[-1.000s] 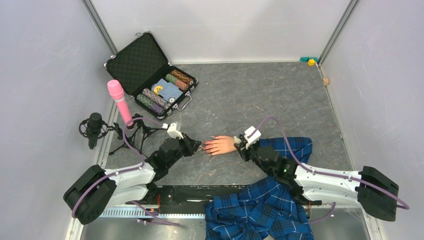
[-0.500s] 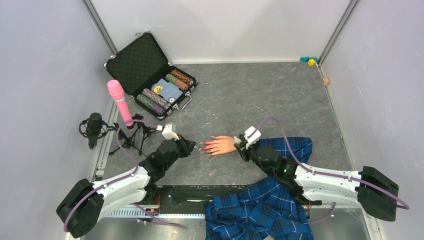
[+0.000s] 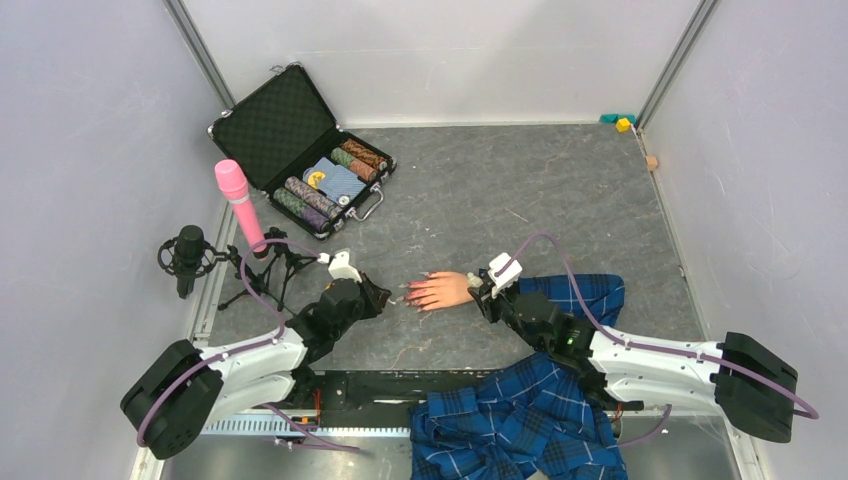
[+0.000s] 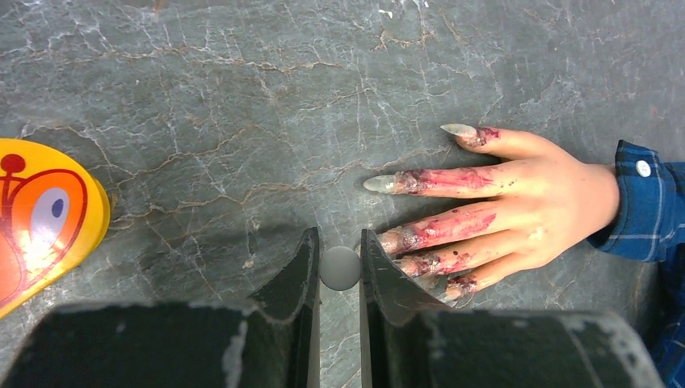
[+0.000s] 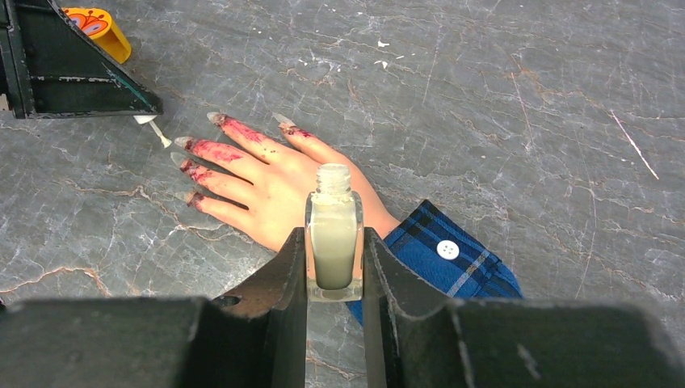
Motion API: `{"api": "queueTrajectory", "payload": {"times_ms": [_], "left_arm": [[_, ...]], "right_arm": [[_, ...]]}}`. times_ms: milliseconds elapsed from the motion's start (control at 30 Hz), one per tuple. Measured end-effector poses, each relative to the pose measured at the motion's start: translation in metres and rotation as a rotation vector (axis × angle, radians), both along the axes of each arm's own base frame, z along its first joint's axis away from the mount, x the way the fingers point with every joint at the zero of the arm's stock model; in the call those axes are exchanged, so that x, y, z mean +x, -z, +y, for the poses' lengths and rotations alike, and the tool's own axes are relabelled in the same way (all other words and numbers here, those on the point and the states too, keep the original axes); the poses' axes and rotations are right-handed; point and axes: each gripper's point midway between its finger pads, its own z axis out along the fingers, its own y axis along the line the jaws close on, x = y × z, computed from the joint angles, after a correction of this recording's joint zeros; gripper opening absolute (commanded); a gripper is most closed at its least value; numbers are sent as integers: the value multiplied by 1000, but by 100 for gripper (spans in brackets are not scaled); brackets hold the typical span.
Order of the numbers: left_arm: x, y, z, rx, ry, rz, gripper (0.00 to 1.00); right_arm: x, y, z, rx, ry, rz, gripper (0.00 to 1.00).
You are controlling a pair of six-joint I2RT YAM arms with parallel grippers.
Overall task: Paint the nails
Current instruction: Paint the nail polish on the nail.
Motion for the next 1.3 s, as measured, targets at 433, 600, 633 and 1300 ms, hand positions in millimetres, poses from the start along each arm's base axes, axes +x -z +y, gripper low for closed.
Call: {"api": "queueTrajectory", "payload": {"times_ms": [433, 600, 633, 1300], "left_arm": [[4, -6, -5, -23, 4, -22, 2], [4, -5, -8, -30, 17, -19, 2], [4, -6, -8, -30, 17, -20, 2], [8, -11, -13, -49, 24, -36, 2]], "right_arm": [[0, 0, 0, 0, 0, 0, 0], [0, 0, 0, 0, 0, 0, 0], [0, 0, 0, 0, 0, 0, 0], [0, 0, 0, 0, 0, 0, 0]]}}
